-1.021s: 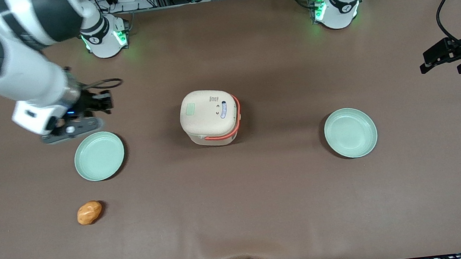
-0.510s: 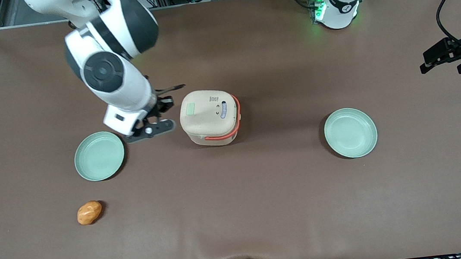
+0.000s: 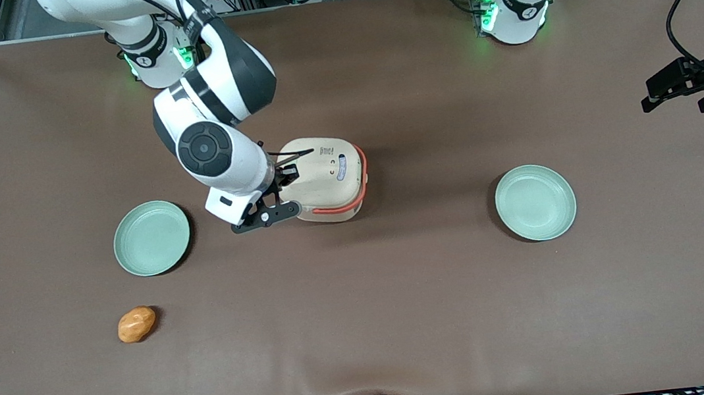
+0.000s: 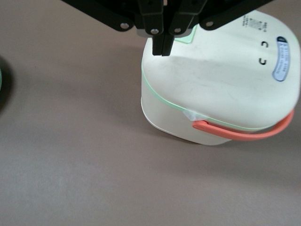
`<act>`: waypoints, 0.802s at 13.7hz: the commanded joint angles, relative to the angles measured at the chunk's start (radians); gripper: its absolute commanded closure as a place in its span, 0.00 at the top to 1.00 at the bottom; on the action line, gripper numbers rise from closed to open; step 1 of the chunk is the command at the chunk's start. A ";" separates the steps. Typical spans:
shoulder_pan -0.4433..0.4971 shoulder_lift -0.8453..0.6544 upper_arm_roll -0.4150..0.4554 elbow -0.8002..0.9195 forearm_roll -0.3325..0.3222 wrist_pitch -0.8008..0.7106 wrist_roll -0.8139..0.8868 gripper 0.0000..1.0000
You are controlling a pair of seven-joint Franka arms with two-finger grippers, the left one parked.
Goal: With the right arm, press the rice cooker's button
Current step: 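Push the right gripper's fingertips against the rice cooker's front button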
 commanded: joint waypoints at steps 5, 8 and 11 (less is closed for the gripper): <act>0.021 -0.007 0.009 -0.057 0.117 0.002 0.009 0.00; 0.020 -0.007 0.009 -0.060 0.117 -0.007 0.009 0.00; 0.020 -0.007 0.009 -0.074 0.117 -0.023 0.009 0.00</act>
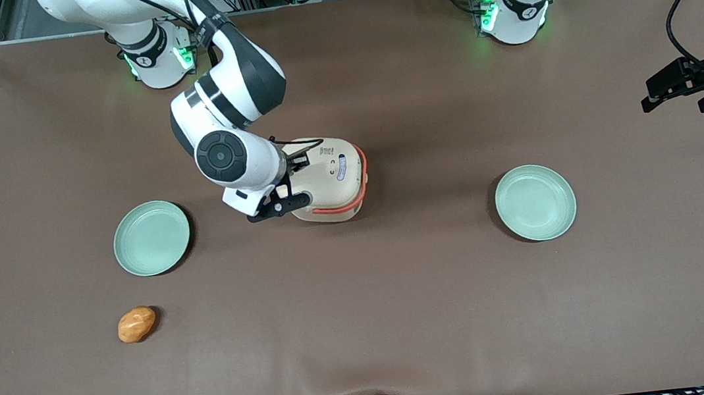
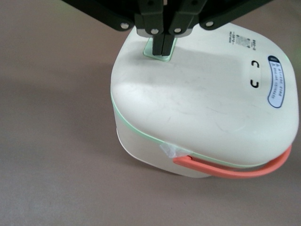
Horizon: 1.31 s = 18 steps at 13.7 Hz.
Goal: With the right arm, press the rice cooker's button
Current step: 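Push the right gripper's fingertips against the rice cooker's front button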
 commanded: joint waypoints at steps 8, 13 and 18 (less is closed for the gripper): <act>0.003 0.009 -0.002 -0.043 0.023 -0.008 0.004 0.00; -0.002 0.032 -0.002 -0.053 0.023 0.003 -0.003 0.00; -0.010 0.009 -0.001 -0.026 0.026 -0.010 0.001 0.00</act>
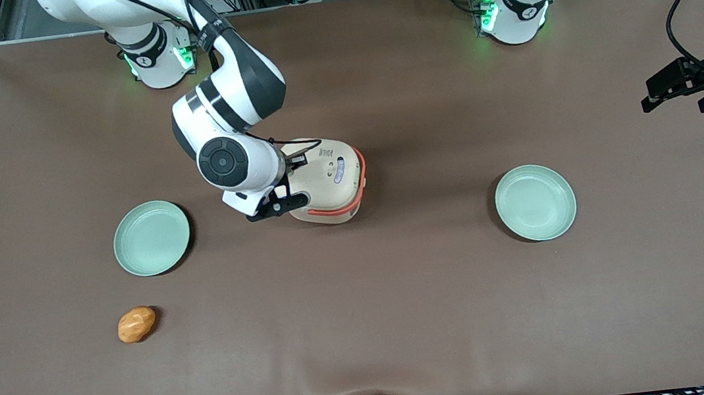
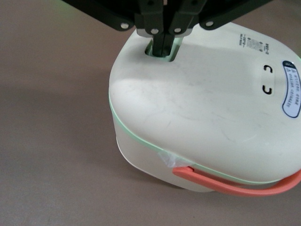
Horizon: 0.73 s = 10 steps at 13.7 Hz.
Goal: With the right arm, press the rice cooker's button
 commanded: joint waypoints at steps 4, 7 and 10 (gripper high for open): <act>-0.053 -0.053 0.001 0.026 0.013 -0.004 -0.006 0.89; -0.108 -0.112 0.001 0.043 0.008 -0.008 -0.010 1.00; -0.156 -0.183 0.001 0.043 0.003 -0.033 -0.009 1.00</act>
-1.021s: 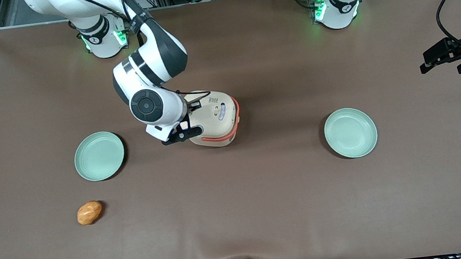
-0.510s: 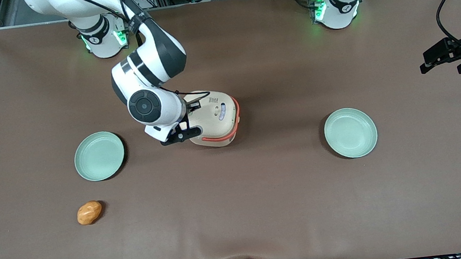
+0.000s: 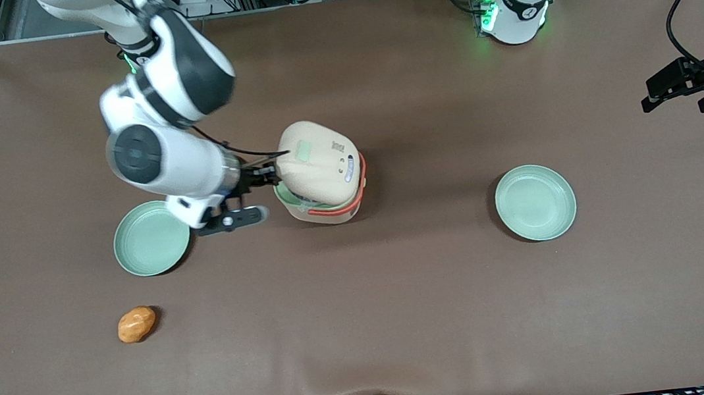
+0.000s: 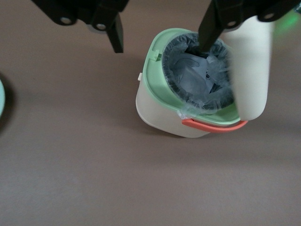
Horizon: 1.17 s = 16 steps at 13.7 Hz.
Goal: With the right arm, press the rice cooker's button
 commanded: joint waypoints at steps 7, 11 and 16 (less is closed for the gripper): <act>-0.290 -0.214 0.048 -0.015 -0.109 -0.144 -0.006 1.00; -0.425 -0.257 0.057 -0.015 -0.179 -0.220 -0.075 1.00; -0.492 -0.273 0.048 -0.020 -0.271 -0.242 -0.180 1.00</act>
